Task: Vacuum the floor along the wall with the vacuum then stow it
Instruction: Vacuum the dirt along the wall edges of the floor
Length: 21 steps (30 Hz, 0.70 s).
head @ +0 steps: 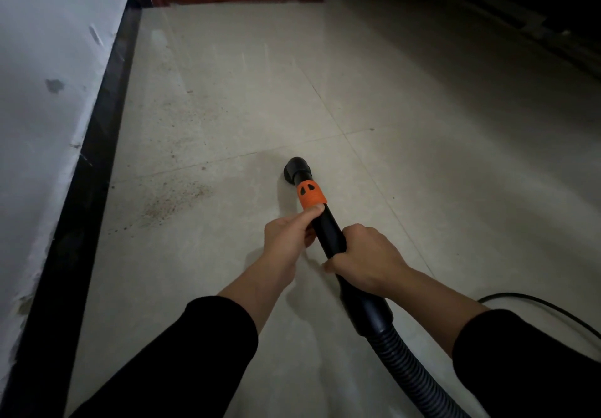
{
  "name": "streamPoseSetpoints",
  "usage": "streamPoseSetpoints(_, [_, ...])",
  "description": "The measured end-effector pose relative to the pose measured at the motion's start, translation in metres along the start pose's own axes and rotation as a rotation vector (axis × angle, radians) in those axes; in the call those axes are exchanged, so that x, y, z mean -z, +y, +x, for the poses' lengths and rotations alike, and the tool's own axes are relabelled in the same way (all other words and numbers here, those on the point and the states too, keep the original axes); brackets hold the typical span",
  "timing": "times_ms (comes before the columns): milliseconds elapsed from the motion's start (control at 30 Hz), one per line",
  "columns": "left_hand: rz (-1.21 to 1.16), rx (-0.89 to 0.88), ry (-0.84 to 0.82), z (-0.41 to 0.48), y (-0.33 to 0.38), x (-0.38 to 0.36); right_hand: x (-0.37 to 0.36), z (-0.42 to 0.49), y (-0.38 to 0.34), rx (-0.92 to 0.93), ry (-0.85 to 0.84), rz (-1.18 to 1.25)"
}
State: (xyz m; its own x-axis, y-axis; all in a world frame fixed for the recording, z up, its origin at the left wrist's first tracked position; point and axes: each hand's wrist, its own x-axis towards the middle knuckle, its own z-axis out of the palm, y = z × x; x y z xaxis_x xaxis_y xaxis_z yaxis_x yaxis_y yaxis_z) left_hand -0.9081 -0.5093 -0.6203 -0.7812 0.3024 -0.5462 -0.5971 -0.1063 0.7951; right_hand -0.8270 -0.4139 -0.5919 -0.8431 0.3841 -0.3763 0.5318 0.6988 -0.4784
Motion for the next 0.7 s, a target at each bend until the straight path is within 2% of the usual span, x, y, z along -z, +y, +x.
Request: streamPoseSetpoints(700, [-0.054,-0.058,0.256,-0.017,0.032,0.094,-0.045,0.007,-0.076,0.199,-0.174,0.062])
